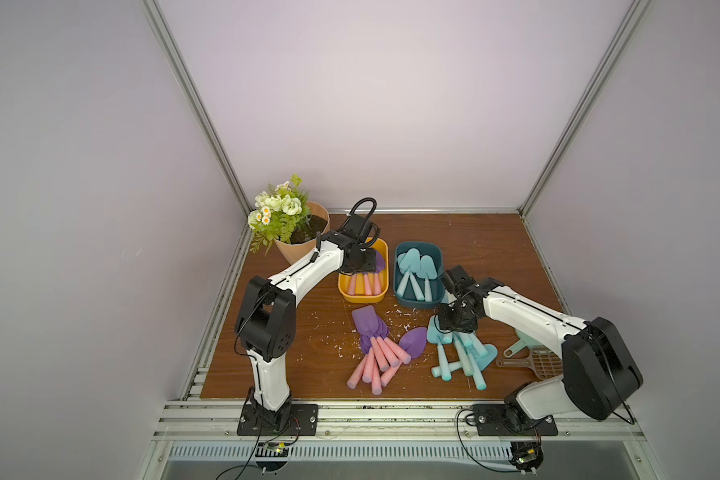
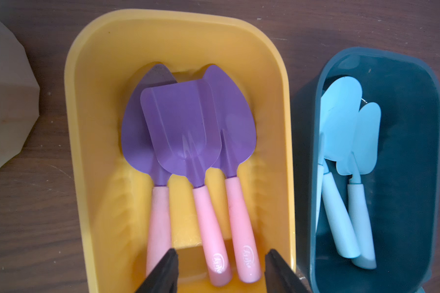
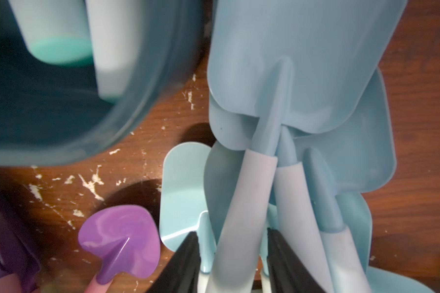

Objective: Sort the small shovels by color and place them into the storage box
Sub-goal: Pick up the shovel from the center of the board.

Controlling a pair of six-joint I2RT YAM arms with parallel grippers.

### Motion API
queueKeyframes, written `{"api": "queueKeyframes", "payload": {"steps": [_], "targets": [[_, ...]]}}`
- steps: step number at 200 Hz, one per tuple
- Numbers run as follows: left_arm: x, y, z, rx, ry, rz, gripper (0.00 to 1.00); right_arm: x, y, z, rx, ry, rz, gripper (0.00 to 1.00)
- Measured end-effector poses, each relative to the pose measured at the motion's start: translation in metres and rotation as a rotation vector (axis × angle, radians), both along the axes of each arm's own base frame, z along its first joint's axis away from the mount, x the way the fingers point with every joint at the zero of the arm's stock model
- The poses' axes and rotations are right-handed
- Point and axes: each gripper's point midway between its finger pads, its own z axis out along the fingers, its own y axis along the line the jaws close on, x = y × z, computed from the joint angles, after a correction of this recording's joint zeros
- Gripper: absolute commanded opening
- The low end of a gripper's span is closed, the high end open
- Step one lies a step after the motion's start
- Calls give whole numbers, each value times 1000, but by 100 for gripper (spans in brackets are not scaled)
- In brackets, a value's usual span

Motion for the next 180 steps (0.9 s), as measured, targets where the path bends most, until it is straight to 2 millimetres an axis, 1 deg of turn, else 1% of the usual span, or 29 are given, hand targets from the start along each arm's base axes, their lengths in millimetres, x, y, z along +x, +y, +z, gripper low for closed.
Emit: {"api": "queueKeyframes", "payload": {"steps": [22,60,76,90,117,152,166,180], "targets": [[0,1,0,3,-1,2,57,1,0,-1,1,-6,-5,46],[0,1,0,4,-1,2,58,0,-1,-8,-7,7,-19,38],[0,1,0,4,-2,2,58,0,-1,-10,-8,10,-23,32],[0,1,0,5,-2,1,58,-1,-2,-11,-9,12,-34,25],[0,1,0,5,-2,1,58,-1,-4,-11,-17,11,-49,15],[0,1,0,6,-3,-1,58,-2,-10,-9,-41,4,-88,13],[0,1,0,6,-3,-2,58,-3,-15,-4,-53,-5,-112,12],[0,1,0,6,-3,-3,58,-1,-20,6,-70,-28,-144,12]]}}
